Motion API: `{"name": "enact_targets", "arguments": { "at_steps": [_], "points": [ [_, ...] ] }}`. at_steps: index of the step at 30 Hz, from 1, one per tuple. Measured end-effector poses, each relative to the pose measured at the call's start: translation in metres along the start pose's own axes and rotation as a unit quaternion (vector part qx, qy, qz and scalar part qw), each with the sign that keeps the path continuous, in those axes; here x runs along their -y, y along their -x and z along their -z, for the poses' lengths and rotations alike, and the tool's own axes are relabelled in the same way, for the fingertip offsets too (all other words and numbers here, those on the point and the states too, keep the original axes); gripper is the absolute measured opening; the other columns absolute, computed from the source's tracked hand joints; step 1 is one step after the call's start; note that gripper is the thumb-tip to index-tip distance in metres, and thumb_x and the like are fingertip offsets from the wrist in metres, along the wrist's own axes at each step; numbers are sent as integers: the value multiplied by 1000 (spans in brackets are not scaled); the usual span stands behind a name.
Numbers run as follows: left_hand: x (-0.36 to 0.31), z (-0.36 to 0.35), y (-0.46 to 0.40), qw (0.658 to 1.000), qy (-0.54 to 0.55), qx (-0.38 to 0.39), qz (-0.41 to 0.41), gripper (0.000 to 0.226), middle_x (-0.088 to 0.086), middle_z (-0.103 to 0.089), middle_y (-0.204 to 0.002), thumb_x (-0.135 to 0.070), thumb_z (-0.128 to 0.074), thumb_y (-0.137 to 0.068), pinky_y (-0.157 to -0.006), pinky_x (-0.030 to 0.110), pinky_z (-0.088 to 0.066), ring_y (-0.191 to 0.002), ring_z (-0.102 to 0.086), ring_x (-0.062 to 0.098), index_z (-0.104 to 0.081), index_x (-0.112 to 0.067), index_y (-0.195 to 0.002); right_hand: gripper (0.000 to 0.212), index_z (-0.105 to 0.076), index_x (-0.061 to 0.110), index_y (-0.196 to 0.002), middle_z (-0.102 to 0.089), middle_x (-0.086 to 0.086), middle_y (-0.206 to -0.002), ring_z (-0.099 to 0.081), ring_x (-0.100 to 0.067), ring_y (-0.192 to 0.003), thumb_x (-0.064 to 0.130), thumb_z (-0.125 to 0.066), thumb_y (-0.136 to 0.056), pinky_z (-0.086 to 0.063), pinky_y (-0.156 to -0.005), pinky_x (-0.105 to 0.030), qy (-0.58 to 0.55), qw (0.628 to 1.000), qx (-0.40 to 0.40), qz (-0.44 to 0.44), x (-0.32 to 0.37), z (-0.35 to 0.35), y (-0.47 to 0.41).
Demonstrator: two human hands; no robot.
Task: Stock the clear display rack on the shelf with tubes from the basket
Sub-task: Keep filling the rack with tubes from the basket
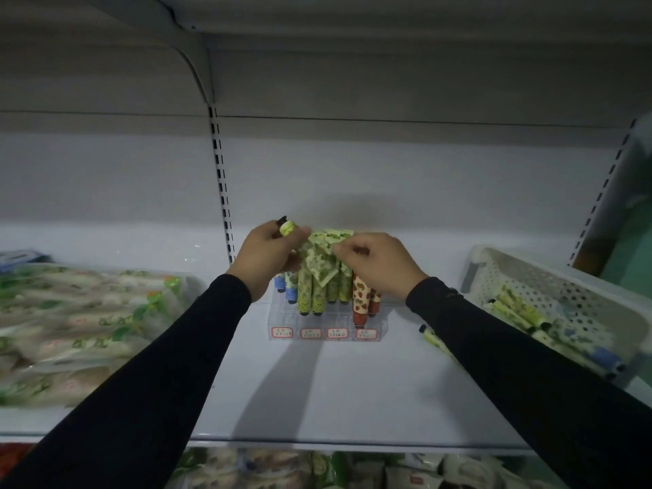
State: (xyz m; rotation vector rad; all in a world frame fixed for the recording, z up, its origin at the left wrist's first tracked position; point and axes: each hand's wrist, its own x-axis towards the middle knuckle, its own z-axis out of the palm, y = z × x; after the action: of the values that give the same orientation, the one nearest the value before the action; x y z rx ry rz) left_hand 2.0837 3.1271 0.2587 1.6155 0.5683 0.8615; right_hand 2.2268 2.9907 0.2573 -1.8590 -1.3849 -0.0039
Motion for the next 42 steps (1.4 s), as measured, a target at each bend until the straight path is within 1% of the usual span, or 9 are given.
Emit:
{"name": "enact_targets", "arguments": {
  "at_steps": [6, 9, 17, 21, 27, 30, 32, 37, 42],
  "points": [
    [6, -1, 17, 991, 120, -18, 48, 21, 15, -69, -100, -18, -72, -89, -73, 30, -59, -77, -68, 24, -61, -4, -101, 45, -54, 14, -132, -71, 1, -100, -72, -14, -85, 35, -62, -93, -58, -82, -31, -155, 977, 110, -93, 0, -5, 17],
    [9, 0, 25, 993, 105, 0, 60, 32, 17, -72, -102, -21, -74, -87, -85, 37, -58, -77, -70, 23, -61, 0, -108, 38, -58, 7, -124, -72, -5, -92, -71, -16, -78, 23, -67, -91, -57, -71, -25, -232, 961, 85, -127, 3, 1, 20],
    [15, 2, 49, 987, -10, 145, 66, 33, 12, -66, -86, -24, -73, -87, -75, 30, -58, -76, -62, 22, -66, 6, -99, 6, -68, 19, -94, -69, 2, -95, -66, -8, -75, 24, -65, -92, -56, -73, -21, -244, 959, 3, -142, 2, 18, 19],
    [25, -1, 56, 972, -119, 198, 48, 28, 16, -73, -100, -27, -70, -90, -71, 25, -56, -81, -67, 18, -67, -1, -98, 12, -69, 14, -96, -67, 1, -85, -60, -5, -65, 24, -66, -92, -51, -58, -14, -232, 962, 4, -141, 5, 14, 24],
    [32, -3, 55, 972, -161, 167, 21, 32, 9, -75, -97, -34, -67, -92, -80, 33, -57, -80, -68, 13, -66, -3, -99, 21, -68, 4, -106, -72, -10, -92, -70, -12, -76, 17, -69, -89, -59, -74, -22, -295, 942, 14, -158, 5, 8, 27],
    [32, -3, 55, 947, -290, 123, -52, 27, -7, -71, -87, -44, -64, -91, -68, 23, -50, -77, -64, 10, -69, -17, -92, 6, -72, 12, -89, -73, -16, -91, -71, -19, -78, 17, -72, -87, -60, -80, -32, -277, 950, -22, -145, 5, 10, 24],
    [31, 0, 54, 933, -339, 77, -91, 26, -10, -70, -99, -46, -63, -91, -70, 16, -42, -85, -62, 4, -70, -24, -104, 6, -73, 15, -82, -74, -8, -80, -70, -11, -67, 20, -73, -86, -58, -71, -24, -239, 961, -59, -127, 3, 14, 21],
    [39, 12, 38, 888, -428, 11, -168, 42, 3, -59, -131, -37, -59, -95, -93, 24, -36, -118, -52, 19, -60, -15, -131, 13, -73, 12, -81, -65, 11, -65, -59, 5, -53, 21, -69, -89, -39, -54, 1, -77, 988, -113, -65, -2, 16, 15],
    [41, 7, 23, 843, -496, 40, -206, 55, 9, -42, -150, -39, -52, -95, -112, 35, -27, -138, -33, 28, -46, -14, -144, 17, -76, 14, -79, -69, 6, -76, -57, 1, -67, 24, -66, -89, -36, -60, 0, 57, 993, -100, -15, -4, 3, 7]
  ]
}}
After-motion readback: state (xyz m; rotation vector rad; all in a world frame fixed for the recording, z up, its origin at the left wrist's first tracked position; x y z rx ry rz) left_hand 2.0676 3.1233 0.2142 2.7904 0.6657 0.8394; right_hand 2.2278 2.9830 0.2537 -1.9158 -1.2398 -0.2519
